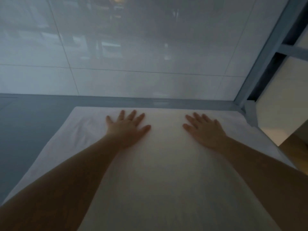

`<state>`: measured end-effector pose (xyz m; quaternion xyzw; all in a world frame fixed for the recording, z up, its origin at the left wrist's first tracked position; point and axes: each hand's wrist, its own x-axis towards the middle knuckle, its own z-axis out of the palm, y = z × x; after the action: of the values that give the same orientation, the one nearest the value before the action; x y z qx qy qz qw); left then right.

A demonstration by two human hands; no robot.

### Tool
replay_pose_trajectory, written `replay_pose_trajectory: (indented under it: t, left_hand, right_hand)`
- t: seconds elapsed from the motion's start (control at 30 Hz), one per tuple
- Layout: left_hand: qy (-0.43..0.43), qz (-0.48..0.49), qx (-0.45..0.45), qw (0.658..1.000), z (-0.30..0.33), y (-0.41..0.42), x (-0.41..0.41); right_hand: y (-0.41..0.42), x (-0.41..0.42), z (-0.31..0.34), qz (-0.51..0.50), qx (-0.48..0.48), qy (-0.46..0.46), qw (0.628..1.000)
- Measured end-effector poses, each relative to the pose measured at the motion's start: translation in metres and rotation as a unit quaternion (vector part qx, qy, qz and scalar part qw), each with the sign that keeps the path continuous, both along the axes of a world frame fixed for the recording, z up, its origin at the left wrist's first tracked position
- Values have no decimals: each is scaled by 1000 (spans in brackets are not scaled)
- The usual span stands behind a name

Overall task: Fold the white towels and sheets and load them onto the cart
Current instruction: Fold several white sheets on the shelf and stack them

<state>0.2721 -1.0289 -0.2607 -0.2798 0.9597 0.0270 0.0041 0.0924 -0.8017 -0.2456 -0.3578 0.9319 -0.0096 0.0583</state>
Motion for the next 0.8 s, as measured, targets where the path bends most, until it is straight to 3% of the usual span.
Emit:
replay_pose_trajectory:
  t: [0.17,0.27,0.37,0.43,0.5,0.8]
  left_hand:
    - [-36,106,0,994,6,-35,14]
    - [49,134,-80,987,11,-20,19]
    - [130,-3,-58,990,9,31,6]
    - [95,-97,-1,991,3,74,-6]
    - [51,-100,5,994,0,84,-12]
    - [-20,150,3,988,6,-94,73]
  right_hand:
    - [91,-65,1,-148,32,-19,988]
    - [104,-56,6,-230,11,14,973]
    - [54,-4,5,-88,-66,93,990]
    - [6,39,-1,52,-107,44,992]
    - [-27,66,-5,107,-87,16,990]
    - [-14,19,2,-75,26,3,997]
